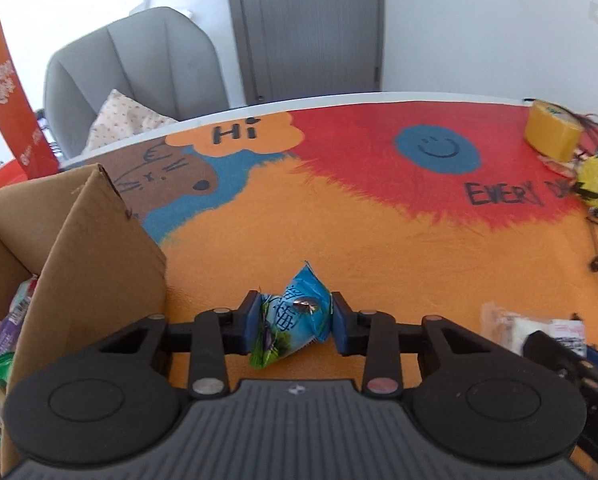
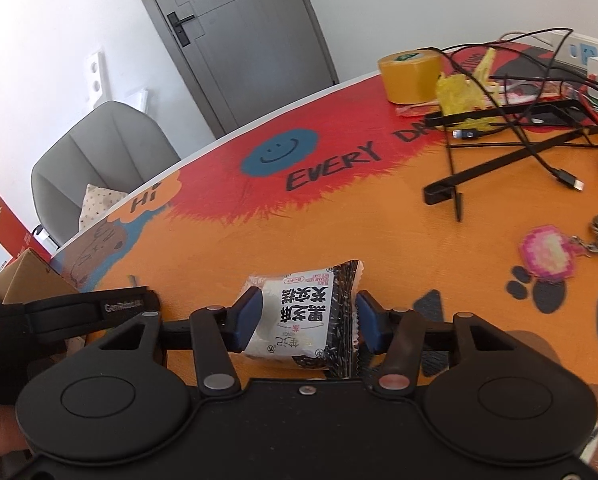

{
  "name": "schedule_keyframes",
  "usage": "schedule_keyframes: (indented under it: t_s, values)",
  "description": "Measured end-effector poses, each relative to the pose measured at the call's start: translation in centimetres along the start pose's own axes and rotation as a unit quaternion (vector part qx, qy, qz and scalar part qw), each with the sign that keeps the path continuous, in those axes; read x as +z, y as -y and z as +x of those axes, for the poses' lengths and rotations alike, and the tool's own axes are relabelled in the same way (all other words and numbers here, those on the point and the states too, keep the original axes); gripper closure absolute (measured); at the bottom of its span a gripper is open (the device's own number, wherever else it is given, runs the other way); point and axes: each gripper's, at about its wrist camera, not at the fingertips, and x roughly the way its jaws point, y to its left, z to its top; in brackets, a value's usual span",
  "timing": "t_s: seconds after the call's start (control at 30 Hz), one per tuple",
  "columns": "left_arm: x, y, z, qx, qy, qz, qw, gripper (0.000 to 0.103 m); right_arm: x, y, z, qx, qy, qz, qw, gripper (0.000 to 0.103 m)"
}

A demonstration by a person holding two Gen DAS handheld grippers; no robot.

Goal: Organize snacks
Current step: 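Close the left gripper on the blue candy while the right grasps the white bread packet, then lift both held packets and carry them over the cardboard box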

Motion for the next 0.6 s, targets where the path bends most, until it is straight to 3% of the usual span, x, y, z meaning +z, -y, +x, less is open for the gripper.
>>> schedule_keyframes:
  t_s: [0.07, 0.13, 0.33, 0.6]
  values:
    - [0.0, 0.1, -0.5, -0.009, 0.007, 0.004, 0.9999, 0.078, 0.1, 0.0, -0.3, -0.003, 0.005, 0.000, 1.000, 0.047]
    - [0.1, -0.1, -1.0, -0.020, 0.009, 0.000, 0.9998, 0.079, 0.2, 0.1, -0.4, -0.002, 0.005, 0.002, 1.000, 0.045]
    - [0.2, -0.9, -2.1, -0.042, 0.016, -0.012, 0.9989, 0.079, 0.5, -1.5, -0.5, -0.007, 0.014, -0.021, 1.000, 0.016]
    - [0.1, -2.4, -3.0, -0.064, 0.020, -0.035, 0.9972, 0.079, -0.5, -3.2, 1.5, -0.066, -0.004, -0.062, 0.996, 0.015]
